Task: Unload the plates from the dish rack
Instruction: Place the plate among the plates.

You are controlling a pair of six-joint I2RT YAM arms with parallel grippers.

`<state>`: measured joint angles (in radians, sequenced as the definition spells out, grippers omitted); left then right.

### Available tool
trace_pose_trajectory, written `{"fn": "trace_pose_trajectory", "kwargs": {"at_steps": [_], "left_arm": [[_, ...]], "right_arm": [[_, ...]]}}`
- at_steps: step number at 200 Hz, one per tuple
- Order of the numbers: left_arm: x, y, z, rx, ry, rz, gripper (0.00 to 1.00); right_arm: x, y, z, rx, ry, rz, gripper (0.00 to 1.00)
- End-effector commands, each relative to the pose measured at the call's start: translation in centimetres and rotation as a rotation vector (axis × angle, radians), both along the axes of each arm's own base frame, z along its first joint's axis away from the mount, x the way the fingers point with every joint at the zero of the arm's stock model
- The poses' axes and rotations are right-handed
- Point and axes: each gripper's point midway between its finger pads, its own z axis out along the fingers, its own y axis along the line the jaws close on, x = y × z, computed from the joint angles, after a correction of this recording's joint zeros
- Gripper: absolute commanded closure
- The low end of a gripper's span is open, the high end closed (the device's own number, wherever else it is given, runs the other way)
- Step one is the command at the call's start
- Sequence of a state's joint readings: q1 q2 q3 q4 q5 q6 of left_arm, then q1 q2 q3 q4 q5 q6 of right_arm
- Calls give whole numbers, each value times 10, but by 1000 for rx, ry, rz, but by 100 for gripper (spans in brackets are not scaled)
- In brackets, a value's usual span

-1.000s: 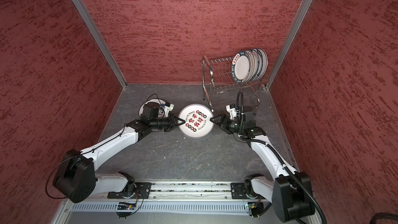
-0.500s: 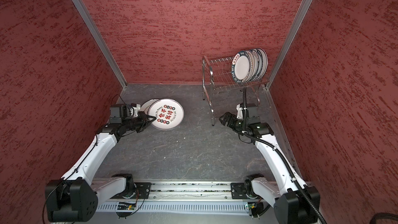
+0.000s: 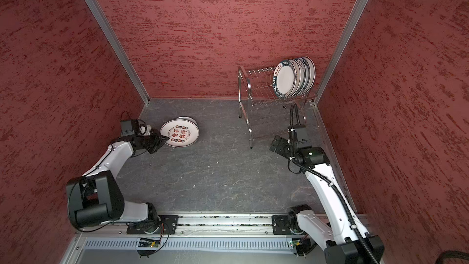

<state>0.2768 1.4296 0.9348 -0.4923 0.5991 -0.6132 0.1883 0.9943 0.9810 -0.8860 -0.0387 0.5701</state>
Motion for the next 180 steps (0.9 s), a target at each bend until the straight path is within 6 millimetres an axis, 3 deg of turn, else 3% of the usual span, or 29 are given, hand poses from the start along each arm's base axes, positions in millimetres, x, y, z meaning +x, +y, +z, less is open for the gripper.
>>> {"fn": "trace_pose_trajectory", "kwargs": {"at_steps": [1,61,116,180], "left_arm": [[22,10,15,25,-84,-12,100],[38,26,-7,48,-28,5,100],[42,27,-22,46,10,-11,100],[39,36,-27,112,61,-6,84]], "right_arm": [[-6,-4,-5,-37,12,9,1],[-8,-3,-5,-38,6,22,1],[-8,1,-6,-21,3,44,1],[-4,14,-9,15,11,104,1]]}}
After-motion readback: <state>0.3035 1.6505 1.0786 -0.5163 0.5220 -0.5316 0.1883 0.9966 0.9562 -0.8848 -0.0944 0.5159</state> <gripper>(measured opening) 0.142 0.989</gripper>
